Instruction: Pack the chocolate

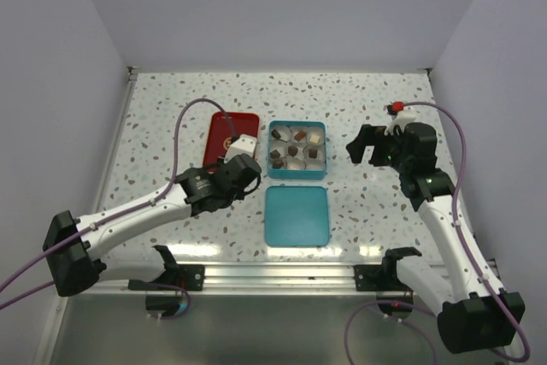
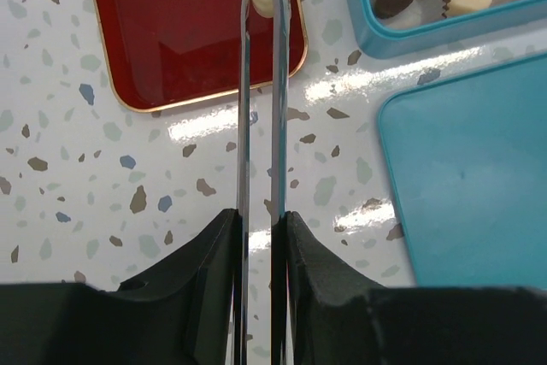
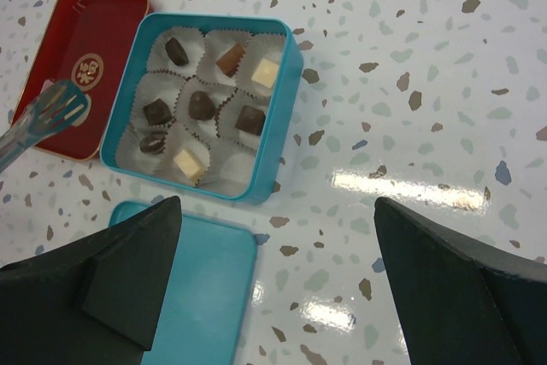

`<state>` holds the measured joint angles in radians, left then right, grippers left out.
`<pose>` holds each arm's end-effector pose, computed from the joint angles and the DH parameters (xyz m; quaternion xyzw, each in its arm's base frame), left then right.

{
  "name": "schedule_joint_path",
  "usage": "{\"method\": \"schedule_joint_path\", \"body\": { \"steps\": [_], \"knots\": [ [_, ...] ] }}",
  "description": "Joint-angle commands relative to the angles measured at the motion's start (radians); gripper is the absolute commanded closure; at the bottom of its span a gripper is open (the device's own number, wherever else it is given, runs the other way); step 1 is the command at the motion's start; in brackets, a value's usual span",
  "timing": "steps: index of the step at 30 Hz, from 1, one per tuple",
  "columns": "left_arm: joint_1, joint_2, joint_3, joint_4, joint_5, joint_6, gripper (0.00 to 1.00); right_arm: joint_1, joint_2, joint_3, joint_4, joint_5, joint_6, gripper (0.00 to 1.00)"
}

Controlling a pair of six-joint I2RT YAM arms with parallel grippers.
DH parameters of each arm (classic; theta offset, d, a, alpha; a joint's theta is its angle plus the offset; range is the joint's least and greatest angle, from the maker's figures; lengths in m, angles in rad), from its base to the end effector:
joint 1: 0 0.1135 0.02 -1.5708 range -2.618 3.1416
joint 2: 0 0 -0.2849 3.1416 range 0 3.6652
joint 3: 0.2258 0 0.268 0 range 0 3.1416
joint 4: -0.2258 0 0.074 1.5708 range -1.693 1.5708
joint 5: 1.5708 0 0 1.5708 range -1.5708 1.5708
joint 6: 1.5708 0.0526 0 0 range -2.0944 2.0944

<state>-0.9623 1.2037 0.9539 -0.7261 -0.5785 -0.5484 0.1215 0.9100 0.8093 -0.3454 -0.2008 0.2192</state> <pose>0.1675 -0.1902 0.2752 0.1065 0.9140 0.0060 0.3915 0.2214 0.0376 0.3177 -0.0123 0.8433 0.1735 0.5084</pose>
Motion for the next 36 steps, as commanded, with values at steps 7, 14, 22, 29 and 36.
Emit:
{"method": "schedule_joint_path", "body": {
  "steps": [7,14,22,29,36],
  "knots": [
    [-0.006,0.033,0.152,0.074,-0.018,0.094,0.71,-0.003,0.000,0.008,0.009,0.003,-0.004,0.01],
    [-0.091,0.170,0.290,0.142,-0.004,0.140,0.71,-0.002,-0.002,0.008,0.009,0.011,-0.003,0.01],
    [-0.196,0.309,0.371,0.185,0.035,0.146,0.71,-0.002,0.000,0.008,0.011,0.009,-0.006,0.01],
    [-0.223,0.352,0.365,0.215,0.074,0.134,0.71,-0.003,0.003,0.005,0.017,0.008,-0.006,0.01],
    [-0.233,0.373,0.358,0.221,0.089,0.130,0.71,-0.002,0.003,0.004,0.016,0.006,-0.004,0.01]
  ]
}}
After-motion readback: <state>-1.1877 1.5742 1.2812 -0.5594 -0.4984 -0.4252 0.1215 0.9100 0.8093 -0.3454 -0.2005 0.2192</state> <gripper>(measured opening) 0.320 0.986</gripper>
